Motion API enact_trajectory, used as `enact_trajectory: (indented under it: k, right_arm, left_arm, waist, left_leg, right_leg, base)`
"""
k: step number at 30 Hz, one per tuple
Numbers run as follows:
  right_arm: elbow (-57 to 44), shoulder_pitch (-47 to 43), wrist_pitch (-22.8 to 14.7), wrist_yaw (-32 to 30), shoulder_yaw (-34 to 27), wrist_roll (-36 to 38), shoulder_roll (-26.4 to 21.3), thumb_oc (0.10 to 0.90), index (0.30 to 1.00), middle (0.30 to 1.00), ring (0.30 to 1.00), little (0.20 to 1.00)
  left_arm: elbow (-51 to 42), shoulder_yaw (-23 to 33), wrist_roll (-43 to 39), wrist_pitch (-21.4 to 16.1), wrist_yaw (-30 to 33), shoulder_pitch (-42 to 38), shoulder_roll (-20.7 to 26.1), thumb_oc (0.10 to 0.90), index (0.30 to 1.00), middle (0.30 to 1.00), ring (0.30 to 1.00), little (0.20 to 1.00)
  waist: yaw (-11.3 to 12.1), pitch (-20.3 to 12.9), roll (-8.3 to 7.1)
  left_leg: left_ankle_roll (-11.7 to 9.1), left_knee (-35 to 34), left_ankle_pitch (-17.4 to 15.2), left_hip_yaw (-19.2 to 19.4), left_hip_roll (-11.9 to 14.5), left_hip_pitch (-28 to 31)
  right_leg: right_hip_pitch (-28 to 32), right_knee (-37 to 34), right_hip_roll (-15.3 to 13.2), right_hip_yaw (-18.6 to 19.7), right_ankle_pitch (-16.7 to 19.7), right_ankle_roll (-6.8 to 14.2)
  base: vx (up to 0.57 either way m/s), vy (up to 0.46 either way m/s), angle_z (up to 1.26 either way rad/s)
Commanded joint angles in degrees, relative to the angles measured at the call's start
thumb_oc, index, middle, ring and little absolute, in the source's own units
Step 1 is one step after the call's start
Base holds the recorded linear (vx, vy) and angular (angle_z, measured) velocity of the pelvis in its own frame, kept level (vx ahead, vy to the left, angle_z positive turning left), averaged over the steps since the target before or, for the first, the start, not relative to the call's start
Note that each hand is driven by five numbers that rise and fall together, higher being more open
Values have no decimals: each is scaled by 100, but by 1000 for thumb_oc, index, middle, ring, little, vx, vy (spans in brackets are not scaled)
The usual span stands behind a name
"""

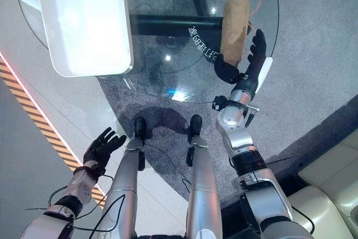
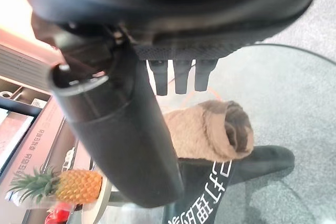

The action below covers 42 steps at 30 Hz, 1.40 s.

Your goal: Wipe the table with a cloth and put it in the basket.

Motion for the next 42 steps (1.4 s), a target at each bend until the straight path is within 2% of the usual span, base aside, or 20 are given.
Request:
enact_trajectory:
  k: [1,8,10,12,21,30,42]
  right_arm:
    - [-568,-257,-58,-127,-3,-84,-336,800,900,900,900,900]
    - [-153,-667,393,-251,185,12,-343,800,900,900,900,900]
    - [-64,-737,424,-262,203,68,-362,800,900,900,900,900]
    - [226,-1003,721,-336,273,132,-419,800,900,900,900,900]
    - [1778,-2006,1404,-506,727,417,-651,800,900,900,900,900]
    - [2719,-2456,1538,-861,861,701,-759,800,900,900,900,900]
    - [3378,-2650,1442,-783,868,630,-882,800,900,900,900,900]
  left_arm:
    - [-40,-19,-207,-82,86,511,-154,800,900,900,900,900]
    - [-33,-96,-132,3,109,450,-193,800,900,900,900,900]
    - [-21,-107,-119,13,111,440,-195,800,900,900,900,900]
    - [18,-133,-103,29,61,417,-190,800,900,900,900,900]
    - [156,-291,-94,105,31,277,-197,800,900,900,900,900]
    - [131,-420,-129,196,72,226,-189,800,900,900,900,900]
    - [101,-527,-194,245,108,141,-194,800,900,900,900,900]
  waist:
    - [-19,-123,299]
    - [51,-123,326]
    - [60,-123,331]
    - [99,-123,349]
    - [272,-123,427]
    - [394,-123,501]
    - [428,-123,555]
  left_leg:
    - [519,61,-115,570,-386,51]
    - [536,37,-115,578,-394,135]
    - [540,35,-119,578,-397,148]
    - [554,49,-133,578,-407,170]
    - [575,97,-168,519,-449,229]
    - [592,132,-182,473,-495,221]
    - [638,169,-192,433,-528,158]
  right_leg:
    - [289,-215,302,-373,-149,-272]
    - [353,-228,290,-396,-139,-285]
    - [365,-233,290,-399,-139,-286]
    - [379,-220,286,-408,-136,-290]
    - [425,-155,246,-460,-140,-302]
    - [405,-66,233,-515,-163,-295]
    - [326,-4,237,-515,-168,-286]
  base:
    - [0,0,0]
    - [0,0,0]
    - [0,0,0]
    - [0,0,0]
    - [0,0,0]
    - [2,7,4]
    - [1,-1,1]
